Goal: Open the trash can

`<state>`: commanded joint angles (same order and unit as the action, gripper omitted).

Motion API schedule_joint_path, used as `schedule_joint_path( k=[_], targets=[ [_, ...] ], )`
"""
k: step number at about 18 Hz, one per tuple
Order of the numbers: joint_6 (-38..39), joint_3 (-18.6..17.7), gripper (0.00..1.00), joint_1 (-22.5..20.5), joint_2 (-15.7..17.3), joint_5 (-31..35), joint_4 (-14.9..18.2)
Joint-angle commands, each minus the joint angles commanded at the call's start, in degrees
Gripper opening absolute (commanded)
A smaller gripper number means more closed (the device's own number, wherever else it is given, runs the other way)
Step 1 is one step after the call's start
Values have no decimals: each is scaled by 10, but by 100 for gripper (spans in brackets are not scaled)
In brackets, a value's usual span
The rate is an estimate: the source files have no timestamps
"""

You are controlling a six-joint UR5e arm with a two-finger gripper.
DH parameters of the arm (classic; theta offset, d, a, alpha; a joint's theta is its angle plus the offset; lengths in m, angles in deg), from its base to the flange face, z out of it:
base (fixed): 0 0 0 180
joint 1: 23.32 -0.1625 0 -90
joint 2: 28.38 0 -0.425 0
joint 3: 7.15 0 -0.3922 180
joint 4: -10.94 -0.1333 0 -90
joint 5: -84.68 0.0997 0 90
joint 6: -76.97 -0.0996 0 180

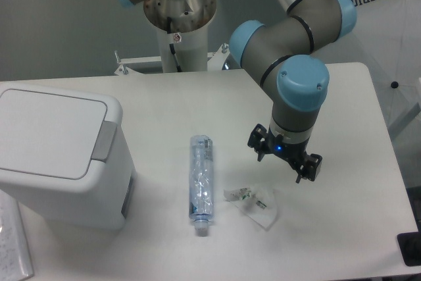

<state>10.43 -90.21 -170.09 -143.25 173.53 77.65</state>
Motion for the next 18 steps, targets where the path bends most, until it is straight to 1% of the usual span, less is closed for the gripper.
schedule_joint_path(
  k=[3,7,9,12,14,17,18],
  targets=[
    [-1,1,100,0,0,-3,0],
    [-1,3,100,-2,1,-25,0],
    [0,4,100,0,2,-23,0],
    [11,0,100,0,11,-40,0],
    [34,-5,100,0,15,-63,-3],
    [114,-12,100,-1,28,-99,-9],
    [124,-13,100,-1,31,-113,-8]
  ],
)
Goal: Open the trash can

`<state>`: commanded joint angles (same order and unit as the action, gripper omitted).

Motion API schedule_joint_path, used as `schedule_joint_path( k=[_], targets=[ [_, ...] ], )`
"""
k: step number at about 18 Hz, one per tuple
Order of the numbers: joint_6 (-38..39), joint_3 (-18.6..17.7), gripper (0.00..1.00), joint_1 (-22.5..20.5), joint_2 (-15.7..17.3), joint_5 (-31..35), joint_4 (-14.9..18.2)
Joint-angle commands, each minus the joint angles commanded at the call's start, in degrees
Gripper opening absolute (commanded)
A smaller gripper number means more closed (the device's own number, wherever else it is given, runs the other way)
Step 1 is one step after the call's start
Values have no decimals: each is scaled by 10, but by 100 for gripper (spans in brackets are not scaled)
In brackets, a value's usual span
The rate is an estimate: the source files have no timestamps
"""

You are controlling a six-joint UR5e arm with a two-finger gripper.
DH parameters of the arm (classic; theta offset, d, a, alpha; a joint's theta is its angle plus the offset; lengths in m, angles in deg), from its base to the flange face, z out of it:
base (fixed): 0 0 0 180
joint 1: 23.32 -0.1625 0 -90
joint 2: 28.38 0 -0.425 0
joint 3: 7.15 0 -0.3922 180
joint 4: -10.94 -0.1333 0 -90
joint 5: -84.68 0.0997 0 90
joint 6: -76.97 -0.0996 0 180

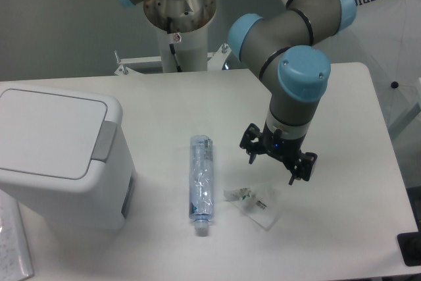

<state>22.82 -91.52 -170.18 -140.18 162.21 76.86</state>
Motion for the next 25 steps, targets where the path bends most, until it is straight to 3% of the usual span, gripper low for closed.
schedule_joint_path(
  k=[3,8,10,15,25],
  targets=[
    [5,-8,100,1,12,-61,1],
    [18,-55,100,3,71,-174,0],
    [30,-59,100,4,86,-208,0],
    [134,-55,100,25,102,-230,0],
    [211,-48,100,73,126,-260,-17]
  ],
)
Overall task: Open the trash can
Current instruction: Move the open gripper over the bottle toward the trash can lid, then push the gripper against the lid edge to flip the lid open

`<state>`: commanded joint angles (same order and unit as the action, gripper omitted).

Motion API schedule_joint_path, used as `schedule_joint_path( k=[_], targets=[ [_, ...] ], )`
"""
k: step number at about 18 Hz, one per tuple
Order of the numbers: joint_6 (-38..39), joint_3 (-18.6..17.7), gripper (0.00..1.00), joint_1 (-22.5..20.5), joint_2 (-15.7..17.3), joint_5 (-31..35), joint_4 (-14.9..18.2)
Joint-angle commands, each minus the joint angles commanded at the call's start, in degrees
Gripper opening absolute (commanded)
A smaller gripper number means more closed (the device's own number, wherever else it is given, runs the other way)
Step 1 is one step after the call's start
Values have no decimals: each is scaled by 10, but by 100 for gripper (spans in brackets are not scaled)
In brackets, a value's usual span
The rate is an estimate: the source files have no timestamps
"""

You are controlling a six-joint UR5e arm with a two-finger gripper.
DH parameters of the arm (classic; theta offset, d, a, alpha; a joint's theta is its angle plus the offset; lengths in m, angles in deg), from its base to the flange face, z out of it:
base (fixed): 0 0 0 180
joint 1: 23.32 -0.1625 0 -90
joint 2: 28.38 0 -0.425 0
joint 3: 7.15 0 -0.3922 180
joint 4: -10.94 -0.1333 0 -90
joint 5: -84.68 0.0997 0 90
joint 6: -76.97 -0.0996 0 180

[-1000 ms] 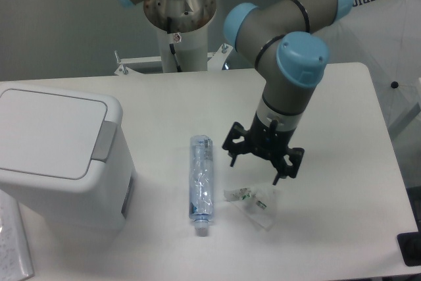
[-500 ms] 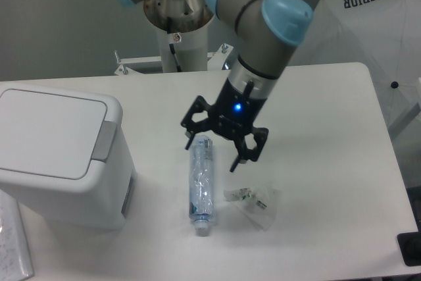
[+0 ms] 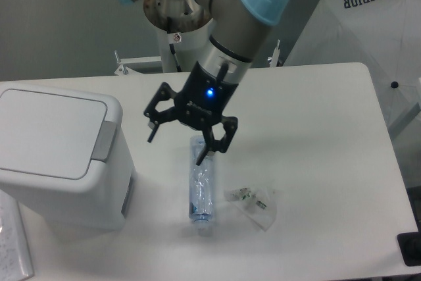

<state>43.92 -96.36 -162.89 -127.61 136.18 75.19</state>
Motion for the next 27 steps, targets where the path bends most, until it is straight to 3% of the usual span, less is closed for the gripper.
schedule_joint_path(
  k=[4,27],
  targets=[
    [5,-9,100,27,-9,-18,-13],
    [17,-17,100,28,-28,-25,-33]
  ],
)
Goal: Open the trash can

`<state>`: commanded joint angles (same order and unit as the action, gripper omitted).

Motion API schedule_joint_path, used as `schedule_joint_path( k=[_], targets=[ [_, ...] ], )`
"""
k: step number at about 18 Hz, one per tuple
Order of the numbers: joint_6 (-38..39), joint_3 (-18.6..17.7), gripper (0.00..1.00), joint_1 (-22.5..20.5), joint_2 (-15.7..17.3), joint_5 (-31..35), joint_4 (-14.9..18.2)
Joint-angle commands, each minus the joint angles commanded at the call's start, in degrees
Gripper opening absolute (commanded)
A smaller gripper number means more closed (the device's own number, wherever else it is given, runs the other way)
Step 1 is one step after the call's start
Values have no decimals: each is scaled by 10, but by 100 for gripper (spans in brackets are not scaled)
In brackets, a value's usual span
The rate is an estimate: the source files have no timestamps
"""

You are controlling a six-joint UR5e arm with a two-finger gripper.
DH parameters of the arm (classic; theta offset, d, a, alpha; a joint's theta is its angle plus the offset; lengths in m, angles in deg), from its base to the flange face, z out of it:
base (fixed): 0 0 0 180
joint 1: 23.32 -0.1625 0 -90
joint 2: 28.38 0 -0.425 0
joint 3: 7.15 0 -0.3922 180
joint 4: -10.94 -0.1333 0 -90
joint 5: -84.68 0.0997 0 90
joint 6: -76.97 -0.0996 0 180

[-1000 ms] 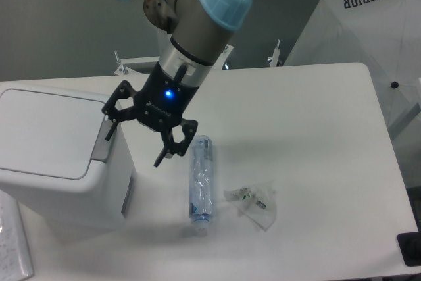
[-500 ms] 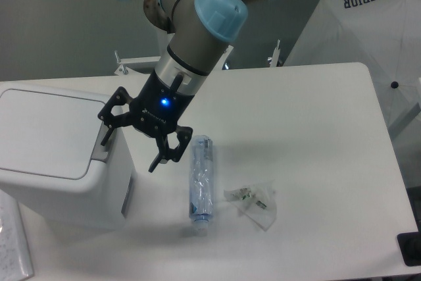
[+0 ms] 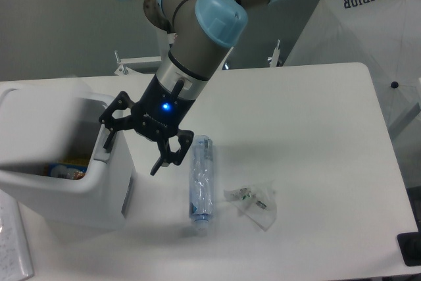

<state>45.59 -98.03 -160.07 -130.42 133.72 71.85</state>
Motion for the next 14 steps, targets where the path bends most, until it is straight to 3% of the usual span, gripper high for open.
schedule_joint_path(
  k=[7,10,14],
  targets=[
    [43,50,100,-48,4,-14,0],
    [31,55,100,-85,2,-11,-1],
    [-16,55,100,-97,-18,3,-7]
  ],
)
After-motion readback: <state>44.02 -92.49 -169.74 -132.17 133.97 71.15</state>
